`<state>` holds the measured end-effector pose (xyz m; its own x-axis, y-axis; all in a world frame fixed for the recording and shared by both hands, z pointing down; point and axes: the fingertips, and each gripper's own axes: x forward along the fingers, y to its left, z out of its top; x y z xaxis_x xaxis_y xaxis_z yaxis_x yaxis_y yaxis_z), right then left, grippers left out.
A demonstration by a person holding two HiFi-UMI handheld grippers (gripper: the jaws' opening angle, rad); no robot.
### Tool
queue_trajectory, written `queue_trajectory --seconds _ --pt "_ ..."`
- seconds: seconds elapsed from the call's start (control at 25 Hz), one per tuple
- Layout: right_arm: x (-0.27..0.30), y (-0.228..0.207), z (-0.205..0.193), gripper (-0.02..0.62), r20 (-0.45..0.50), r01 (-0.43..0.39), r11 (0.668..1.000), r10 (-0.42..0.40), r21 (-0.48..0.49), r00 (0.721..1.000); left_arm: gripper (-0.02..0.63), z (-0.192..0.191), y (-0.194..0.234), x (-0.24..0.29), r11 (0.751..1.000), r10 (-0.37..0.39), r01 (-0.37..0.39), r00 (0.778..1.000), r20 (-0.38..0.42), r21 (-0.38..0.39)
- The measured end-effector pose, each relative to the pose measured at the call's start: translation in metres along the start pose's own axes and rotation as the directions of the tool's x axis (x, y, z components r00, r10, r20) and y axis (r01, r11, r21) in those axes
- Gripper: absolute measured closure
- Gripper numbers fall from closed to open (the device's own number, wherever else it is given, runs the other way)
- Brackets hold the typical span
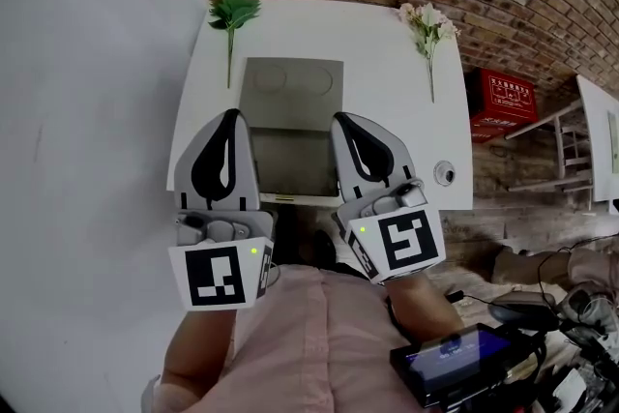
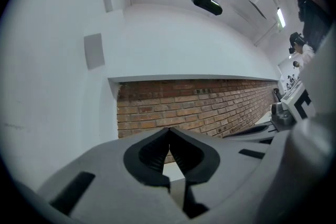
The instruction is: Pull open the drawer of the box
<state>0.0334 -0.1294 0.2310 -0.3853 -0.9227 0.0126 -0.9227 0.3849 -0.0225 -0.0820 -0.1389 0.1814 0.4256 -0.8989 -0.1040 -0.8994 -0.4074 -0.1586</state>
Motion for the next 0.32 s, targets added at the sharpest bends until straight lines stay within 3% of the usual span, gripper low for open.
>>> queue_trajectory --seconds 0.32 --pt "-0.014 -0.013 0.002 0.592 0.009 -0.015 1.000 0.015 0.007 1.000 0.597 0.004 -0.019 -0.002 1.000 0.017 -0.017 1.000 -0.008 0.013"
